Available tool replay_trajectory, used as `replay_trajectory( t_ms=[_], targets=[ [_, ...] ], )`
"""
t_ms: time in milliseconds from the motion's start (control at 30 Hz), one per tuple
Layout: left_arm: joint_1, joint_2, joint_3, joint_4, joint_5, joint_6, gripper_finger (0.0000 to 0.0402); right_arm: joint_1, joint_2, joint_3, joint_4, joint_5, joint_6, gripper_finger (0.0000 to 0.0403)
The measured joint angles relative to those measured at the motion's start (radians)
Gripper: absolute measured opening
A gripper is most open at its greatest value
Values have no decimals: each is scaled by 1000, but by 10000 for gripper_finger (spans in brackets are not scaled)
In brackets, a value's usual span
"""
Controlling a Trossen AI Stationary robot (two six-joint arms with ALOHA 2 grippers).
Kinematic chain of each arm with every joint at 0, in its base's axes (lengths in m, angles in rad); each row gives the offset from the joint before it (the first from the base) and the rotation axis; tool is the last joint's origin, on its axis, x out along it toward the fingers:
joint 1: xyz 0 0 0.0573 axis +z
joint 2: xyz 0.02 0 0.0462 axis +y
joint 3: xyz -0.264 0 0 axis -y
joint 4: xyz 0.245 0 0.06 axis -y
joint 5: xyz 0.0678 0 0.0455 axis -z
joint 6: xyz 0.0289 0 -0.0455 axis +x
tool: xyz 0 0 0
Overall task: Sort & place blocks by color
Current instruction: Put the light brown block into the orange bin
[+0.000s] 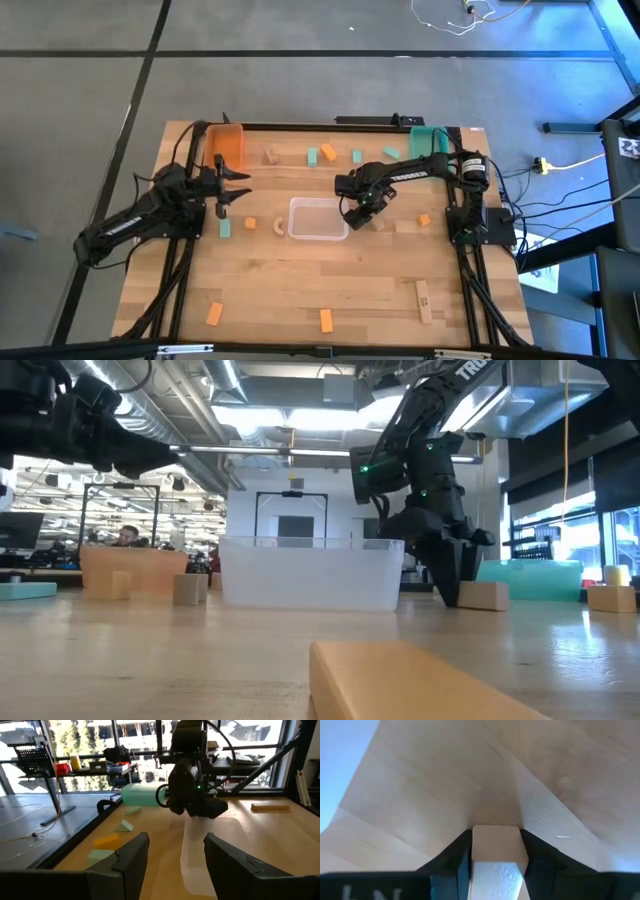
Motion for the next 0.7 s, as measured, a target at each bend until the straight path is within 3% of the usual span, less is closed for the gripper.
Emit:
replay_trajectory(
  t_ms=[367, 700],
  targets=[
    [0, 135, 204, -234, -81, -51, 183, -19, -9, 26, -54, 21, -41, 130],
    [-1, 423, 404, -356, -96, -106, 183, -78, -90, 263, -365, 169, -88, 130]
  ],
)
